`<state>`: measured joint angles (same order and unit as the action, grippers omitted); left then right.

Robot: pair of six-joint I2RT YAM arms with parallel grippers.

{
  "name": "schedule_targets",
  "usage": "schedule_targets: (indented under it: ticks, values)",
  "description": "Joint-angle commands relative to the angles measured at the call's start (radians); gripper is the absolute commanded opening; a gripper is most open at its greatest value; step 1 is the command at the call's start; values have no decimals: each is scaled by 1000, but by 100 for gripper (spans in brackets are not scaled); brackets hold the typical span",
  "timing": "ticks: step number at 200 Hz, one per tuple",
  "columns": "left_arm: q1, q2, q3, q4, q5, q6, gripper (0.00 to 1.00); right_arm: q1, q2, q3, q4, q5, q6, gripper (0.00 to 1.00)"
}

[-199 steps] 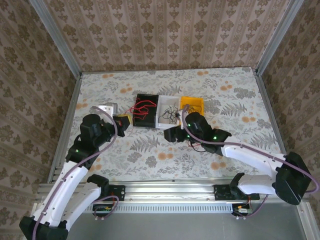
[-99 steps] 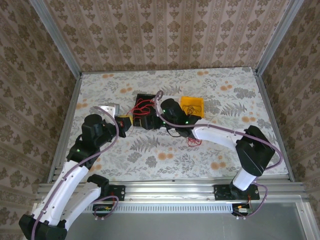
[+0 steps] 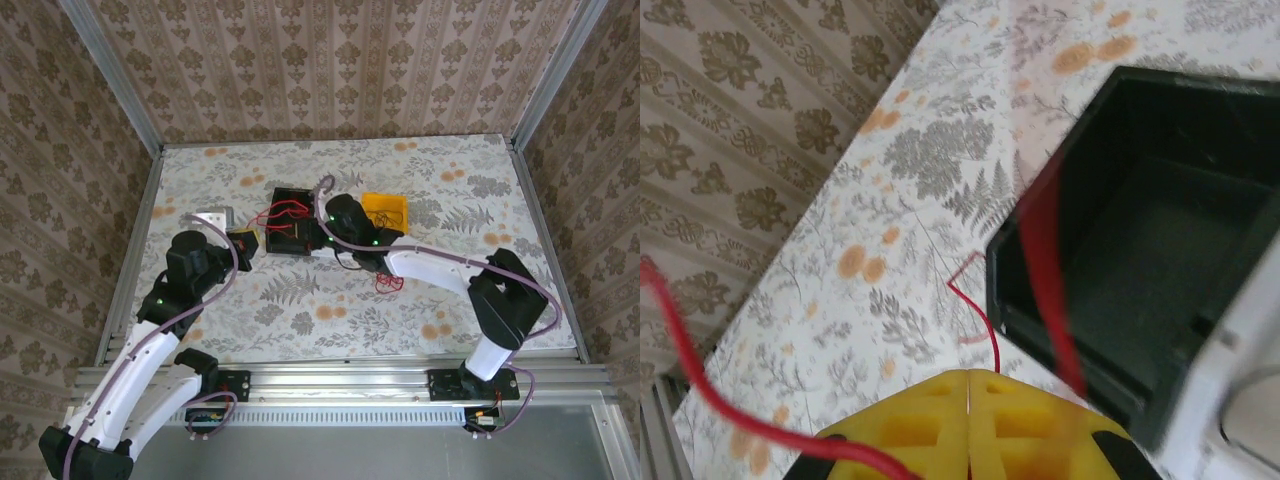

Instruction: Untangle the cables

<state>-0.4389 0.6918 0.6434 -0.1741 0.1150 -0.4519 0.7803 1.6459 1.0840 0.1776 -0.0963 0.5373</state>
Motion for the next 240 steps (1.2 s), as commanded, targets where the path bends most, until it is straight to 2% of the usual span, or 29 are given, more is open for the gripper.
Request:
schedule_targets:
  ticks: [1,28,49,76,90,108,130,143,179,209,240]
  values:
    - [-2,-15,-2,68,-204,-62,0,-1,-130,-128,-17,-48,-12,0]
    - [16,-5,1,98,-319,-115,0,-4,-325,-301,-115,-15,-24,0]
    - [47,17,2,107,-327,-131,0,-7,-463,-390,-219,21,-15,0]
    - [88,50,0,97,-342,-165,0,-27,-651,-485,-359,154,32,0]
    - [110,64,0,113,-324,-156,0,-61,-721,-509,-439,194,64,0]
    - [115,121,43,118,-234,-102,0,-96,-780,-550,-464,216,102,0]
    - [105,215,92,136,-98,-72,0,-106,-789,-573,-477,281,140,0]
    - [84,270,115,142,-70,-72,0,-111,-768,-572,-485,309,154,0]
    - [-6,418,159,193,-108,-94,0,-115,-692,-553,-479,347,173,0]
    - [-11,532,144,330,-108,-167,0,-116,-664,-537,-462,344,165,0]
    - [-50,647,181,324,-157,-218,0,-116,-651,-520,-468,333,146,0]
